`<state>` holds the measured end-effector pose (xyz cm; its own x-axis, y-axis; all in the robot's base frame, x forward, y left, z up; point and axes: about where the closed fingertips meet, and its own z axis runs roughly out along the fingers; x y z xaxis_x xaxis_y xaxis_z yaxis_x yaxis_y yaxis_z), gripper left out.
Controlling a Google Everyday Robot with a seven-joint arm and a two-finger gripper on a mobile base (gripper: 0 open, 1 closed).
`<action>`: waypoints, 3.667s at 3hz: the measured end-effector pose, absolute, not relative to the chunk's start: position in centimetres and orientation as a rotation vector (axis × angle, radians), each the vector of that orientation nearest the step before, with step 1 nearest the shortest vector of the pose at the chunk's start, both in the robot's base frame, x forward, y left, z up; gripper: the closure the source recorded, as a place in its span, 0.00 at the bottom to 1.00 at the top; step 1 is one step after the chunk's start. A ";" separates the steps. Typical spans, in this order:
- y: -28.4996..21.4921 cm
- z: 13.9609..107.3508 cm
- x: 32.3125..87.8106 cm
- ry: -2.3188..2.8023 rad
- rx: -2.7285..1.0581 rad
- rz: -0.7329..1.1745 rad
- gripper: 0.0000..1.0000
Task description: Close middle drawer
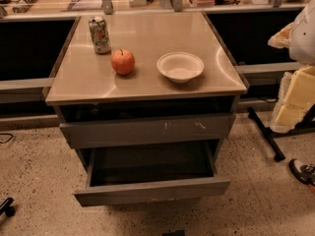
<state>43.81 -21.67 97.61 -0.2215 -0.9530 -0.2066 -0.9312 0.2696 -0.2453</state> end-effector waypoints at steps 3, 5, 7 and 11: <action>-21.6 95.3 43.4 2.223 -1.686 -0.072 0.41; -19.8 81.9 41.5 2.234 -1.603 0.130 0.88; -17.7 70.7 39.6 2.319 -1.641 0.346 1.00; -16.5 59.2 38.6 2.139 -1.703 0.537 1.00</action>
Offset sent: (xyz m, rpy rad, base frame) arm 0.0000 0.0000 0.0000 0.0000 0.0000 0.0000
